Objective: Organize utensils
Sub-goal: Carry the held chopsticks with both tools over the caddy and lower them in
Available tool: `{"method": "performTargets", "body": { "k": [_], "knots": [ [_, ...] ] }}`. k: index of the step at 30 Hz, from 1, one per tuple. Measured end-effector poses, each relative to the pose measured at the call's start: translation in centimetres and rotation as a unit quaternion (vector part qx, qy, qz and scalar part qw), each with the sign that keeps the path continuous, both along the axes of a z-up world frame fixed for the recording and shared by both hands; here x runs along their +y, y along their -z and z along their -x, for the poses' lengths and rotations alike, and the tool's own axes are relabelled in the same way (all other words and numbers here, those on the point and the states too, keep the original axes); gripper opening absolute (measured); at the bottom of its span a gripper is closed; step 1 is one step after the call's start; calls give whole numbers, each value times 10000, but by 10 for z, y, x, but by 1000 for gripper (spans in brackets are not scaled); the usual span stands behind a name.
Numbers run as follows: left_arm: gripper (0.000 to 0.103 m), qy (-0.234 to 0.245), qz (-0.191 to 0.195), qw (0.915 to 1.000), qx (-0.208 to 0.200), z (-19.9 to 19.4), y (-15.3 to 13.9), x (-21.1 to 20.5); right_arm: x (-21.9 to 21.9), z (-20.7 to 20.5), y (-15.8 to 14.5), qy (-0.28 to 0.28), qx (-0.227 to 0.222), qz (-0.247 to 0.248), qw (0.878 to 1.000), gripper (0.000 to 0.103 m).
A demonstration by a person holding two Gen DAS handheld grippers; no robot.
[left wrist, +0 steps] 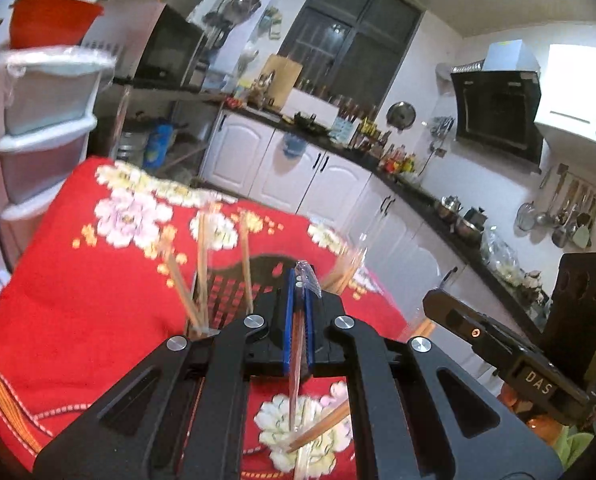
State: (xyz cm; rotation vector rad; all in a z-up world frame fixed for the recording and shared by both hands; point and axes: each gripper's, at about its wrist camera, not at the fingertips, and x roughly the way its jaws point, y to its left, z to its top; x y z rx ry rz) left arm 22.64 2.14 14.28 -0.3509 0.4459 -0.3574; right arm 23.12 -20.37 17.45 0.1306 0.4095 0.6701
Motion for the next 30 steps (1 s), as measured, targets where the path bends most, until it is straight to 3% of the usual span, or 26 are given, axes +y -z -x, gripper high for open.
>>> {"method": "performTargets", "body": {
  "k": [19, 30],
  "knots": [
    [1, -325, -234, 9950, -911, -25, -73, -7, -23, -29, -56, 511, -709, -346, 9956, 5],
    [1, -519, -485, 9927, -977, -44, -79, -14, -30, -51, -67, 874, -936, -362, 9911, 5]
  ]
}}
